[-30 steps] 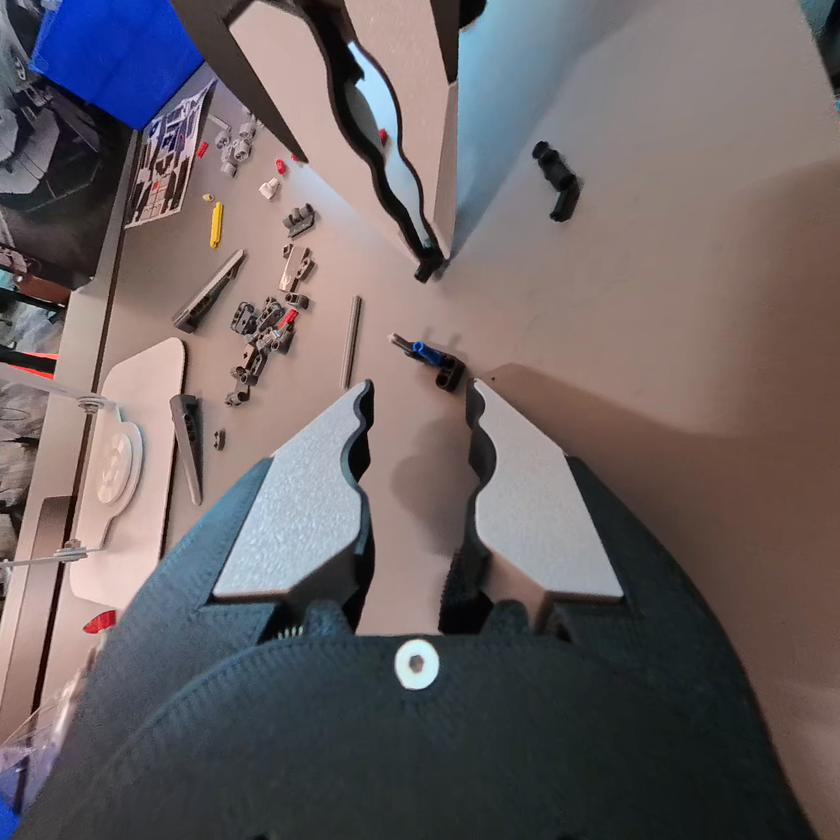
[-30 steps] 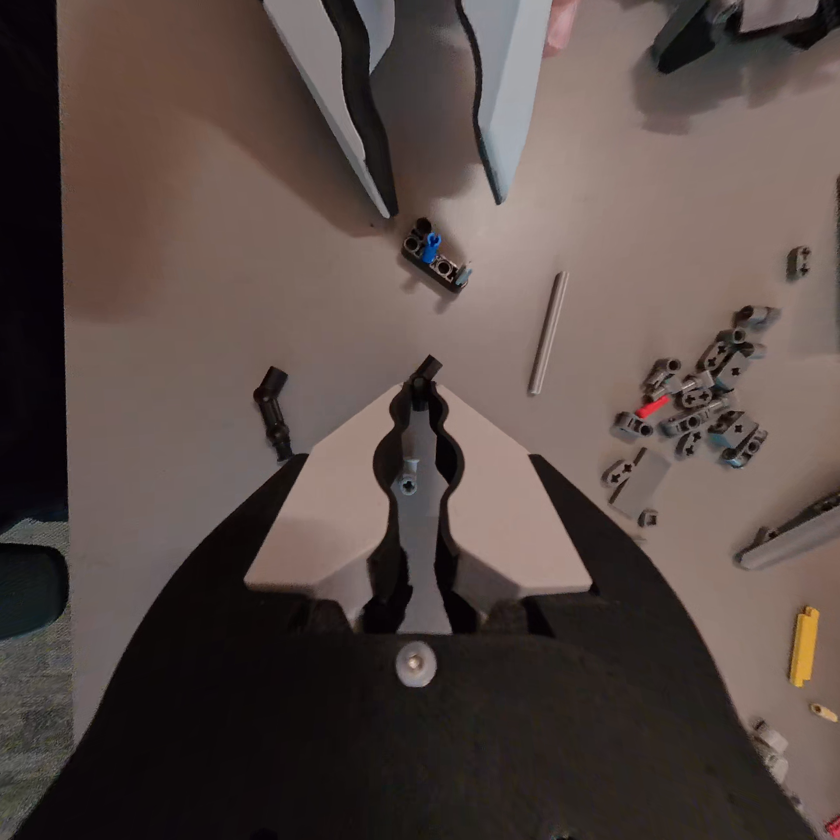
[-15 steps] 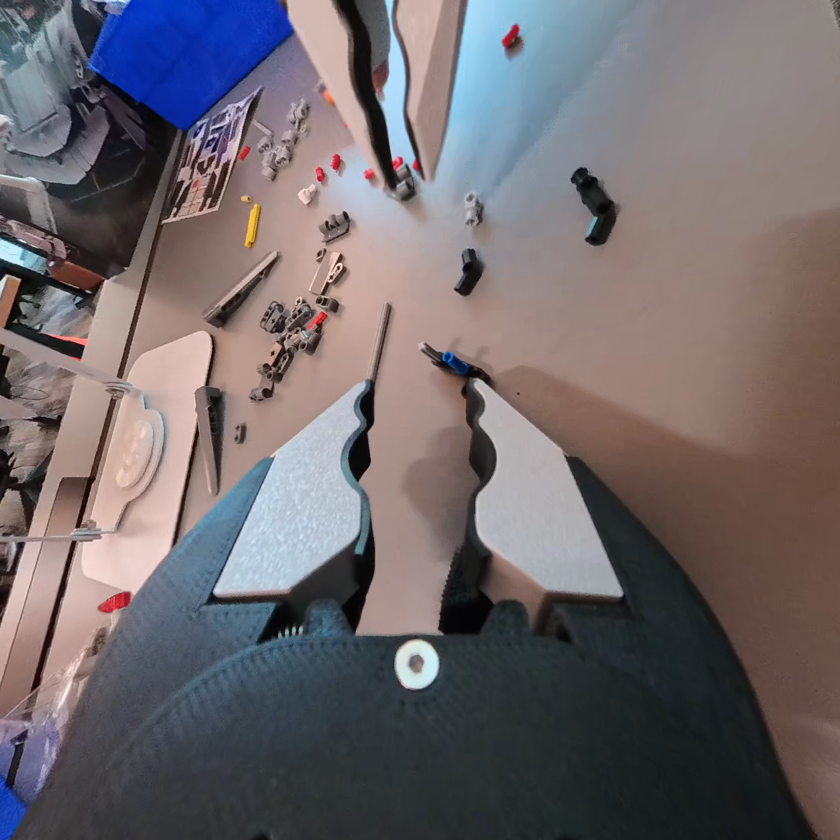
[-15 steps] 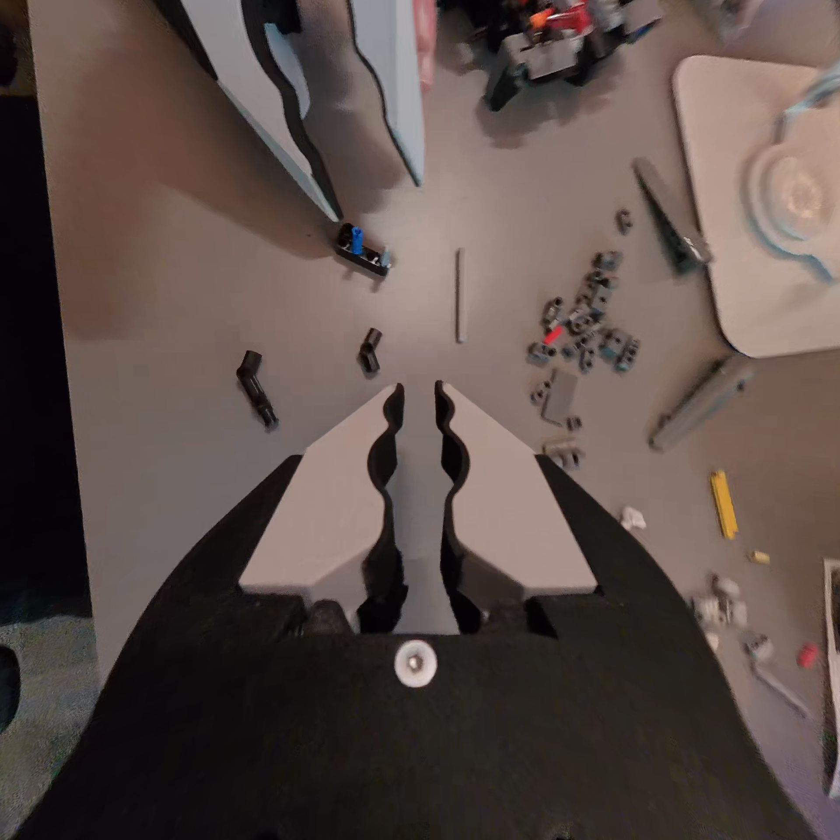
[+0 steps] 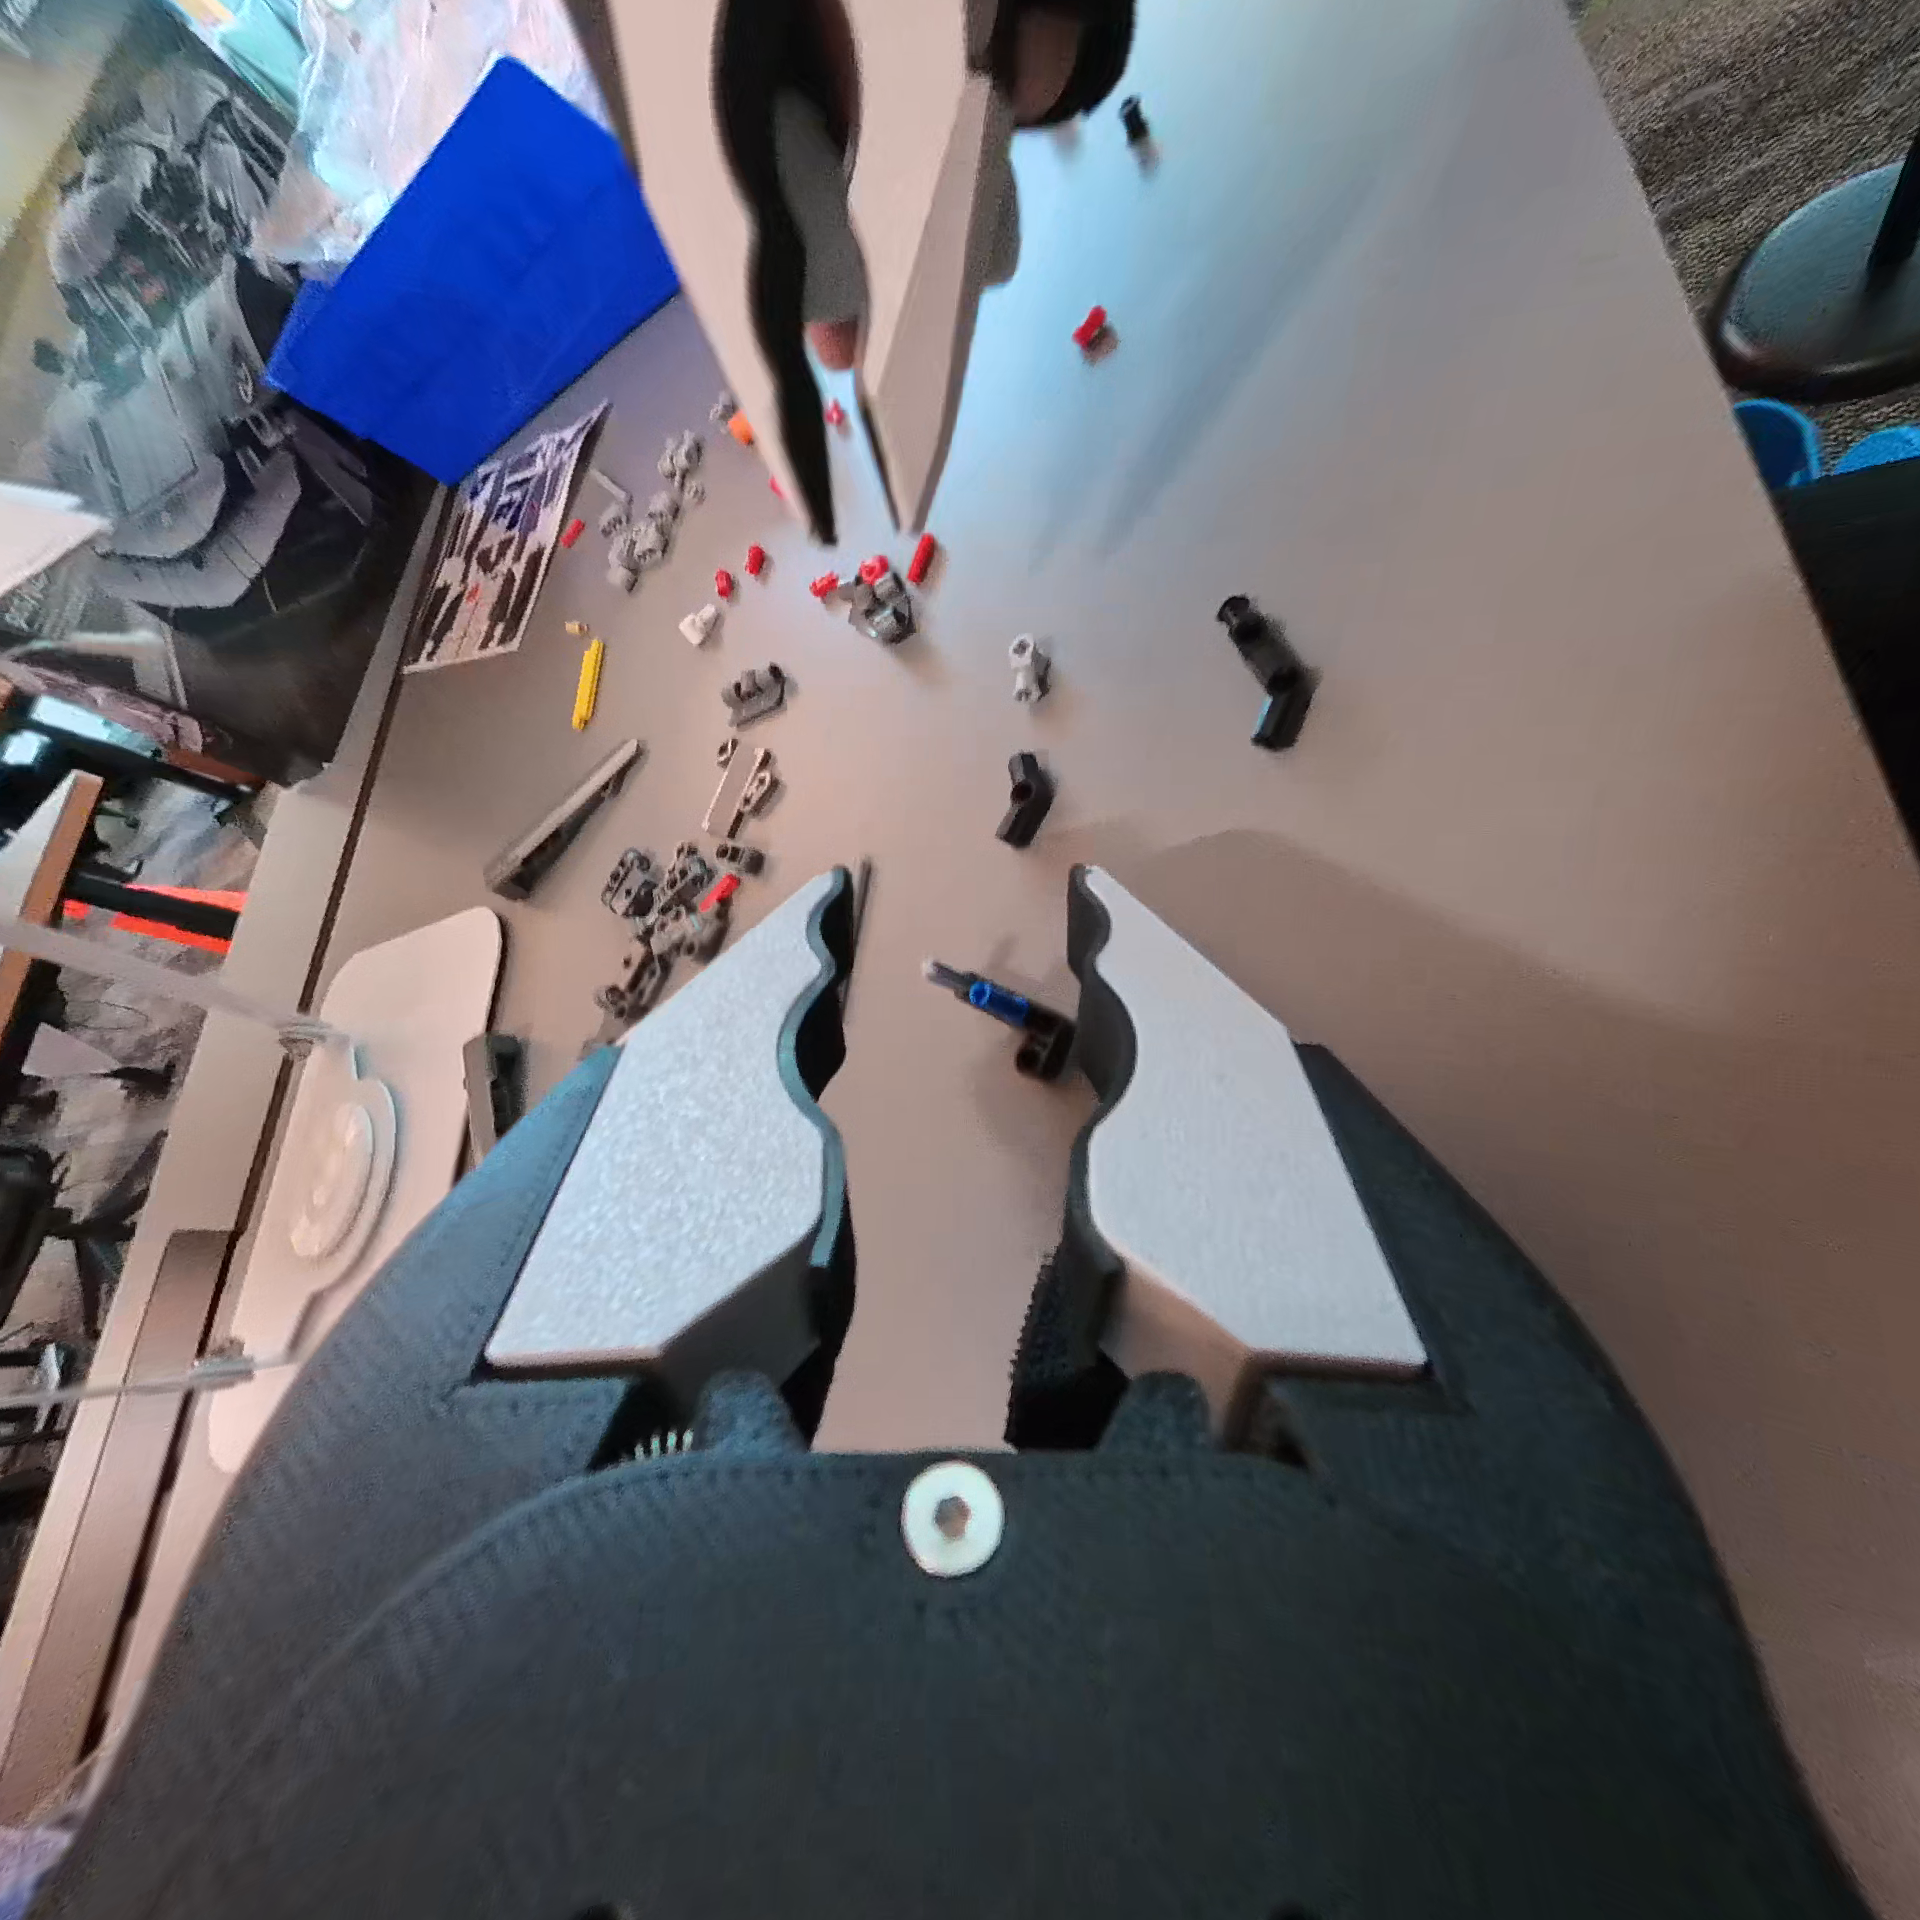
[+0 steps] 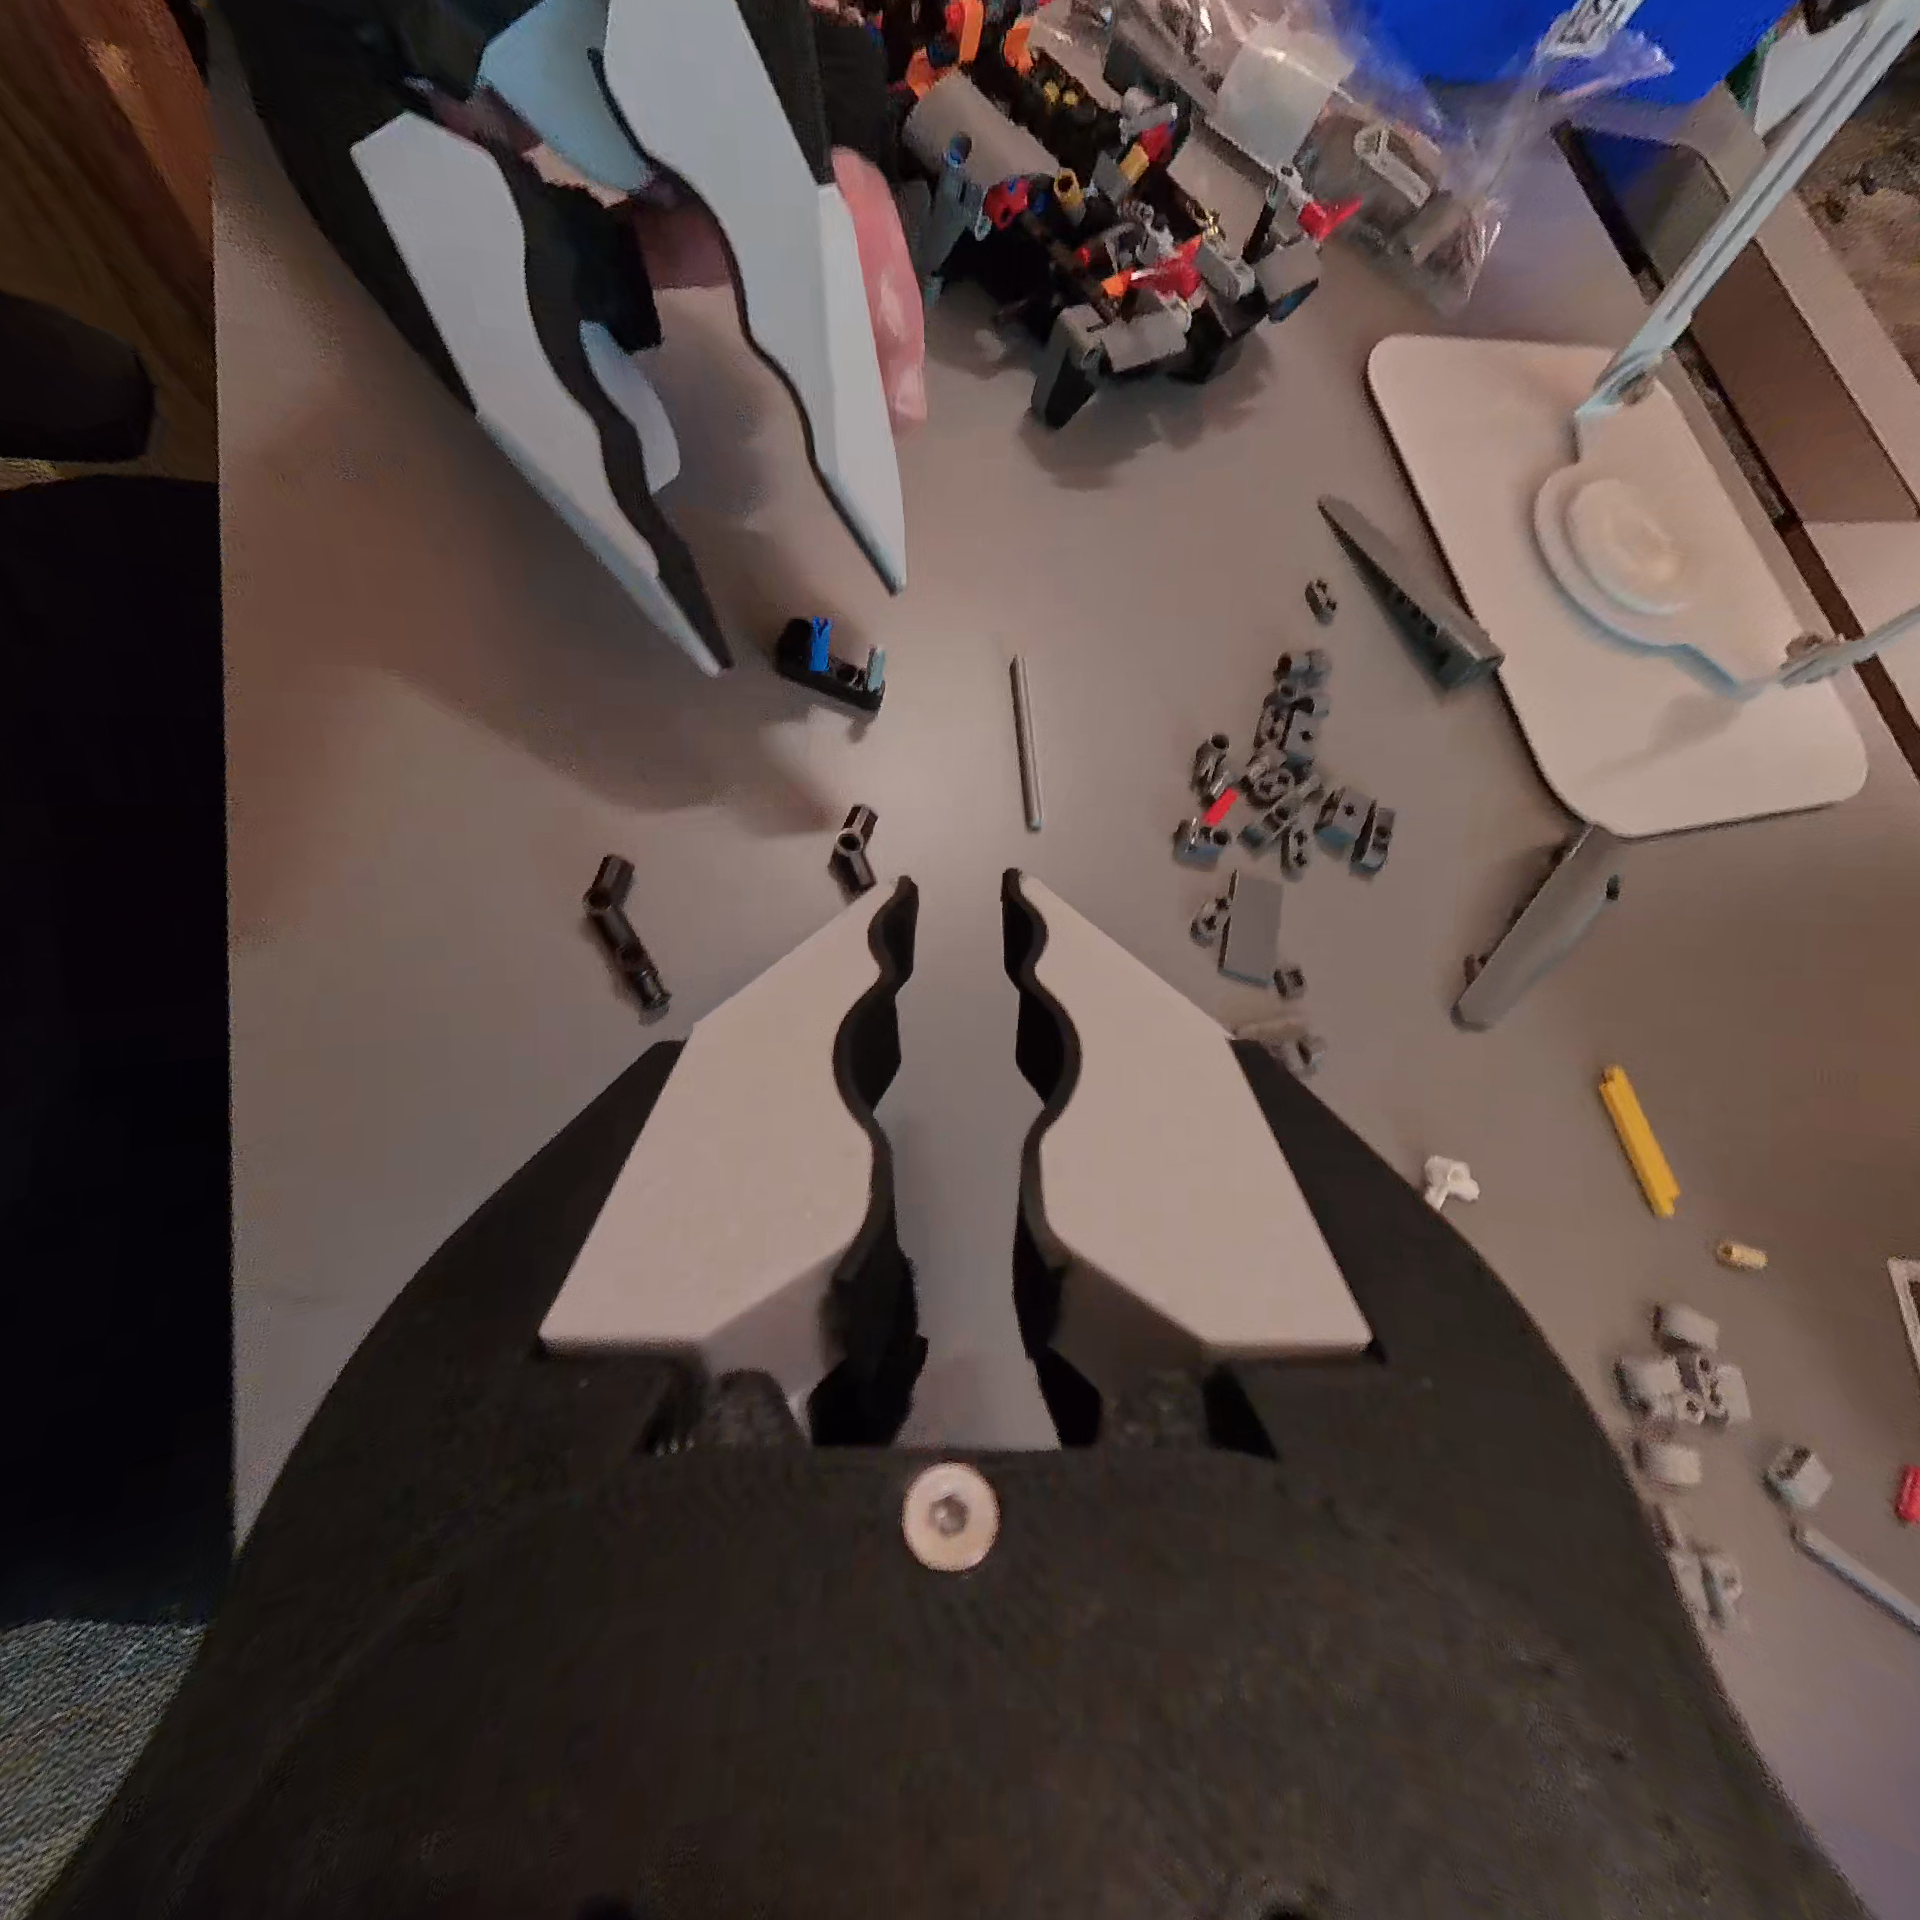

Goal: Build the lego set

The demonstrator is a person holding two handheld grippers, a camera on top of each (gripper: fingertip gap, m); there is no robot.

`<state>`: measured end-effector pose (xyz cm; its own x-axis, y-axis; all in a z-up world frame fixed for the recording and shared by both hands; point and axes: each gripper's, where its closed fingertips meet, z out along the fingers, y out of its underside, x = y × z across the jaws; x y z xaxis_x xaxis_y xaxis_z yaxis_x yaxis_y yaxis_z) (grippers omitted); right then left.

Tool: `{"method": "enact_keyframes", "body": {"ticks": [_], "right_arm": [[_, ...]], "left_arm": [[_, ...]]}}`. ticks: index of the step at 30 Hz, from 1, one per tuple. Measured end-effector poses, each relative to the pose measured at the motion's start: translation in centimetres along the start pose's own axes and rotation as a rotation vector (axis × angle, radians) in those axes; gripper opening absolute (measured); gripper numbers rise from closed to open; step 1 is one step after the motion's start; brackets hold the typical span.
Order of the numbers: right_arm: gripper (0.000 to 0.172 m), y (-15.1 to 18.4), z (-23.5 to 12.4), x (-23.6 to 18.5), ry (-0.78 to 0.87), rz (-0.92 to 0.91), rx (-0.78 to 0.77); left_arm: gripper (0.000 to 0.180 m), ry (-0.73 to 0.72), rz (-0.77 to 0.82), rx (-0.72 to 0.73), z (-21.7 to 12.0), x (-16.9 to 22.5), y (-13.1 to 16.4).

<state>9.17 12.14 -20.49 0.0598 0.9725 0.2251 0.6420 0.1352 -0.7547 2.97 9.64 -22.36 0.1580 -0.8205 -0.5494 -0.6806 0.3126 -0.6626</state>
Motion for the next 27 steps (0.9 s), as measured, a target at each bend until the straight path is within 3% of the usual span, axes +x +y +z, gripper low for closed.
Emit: {"method": "enact_keyframes", "body": {"ticks": [5,13,16,27], "right_arm": [[0.02,-2.1,1.3,2.5,0.039,-0.051,0.061],[0.023,-4.2,3.2,7.2,0.166,-0.108,0.178],[0.026,-3.7,3.6,8.3,0.233,-0.078,0.256],[0.022,-2.0,3.5,8.8,0.313,-0.107,0.263]], "left_arm": [[0.055,-0.018,0.03,-0.022,0.9,-0.9,-0.7],[0.047,-0.208,-0.079,0.096,1.3,-4.8,-1.2],[0.047,-0.226,-0.101,0.098,1.2,-5.0,-0.5],[0.042,-0.232,-0.195,0.118,1.1,-5.8,0.7]]}}
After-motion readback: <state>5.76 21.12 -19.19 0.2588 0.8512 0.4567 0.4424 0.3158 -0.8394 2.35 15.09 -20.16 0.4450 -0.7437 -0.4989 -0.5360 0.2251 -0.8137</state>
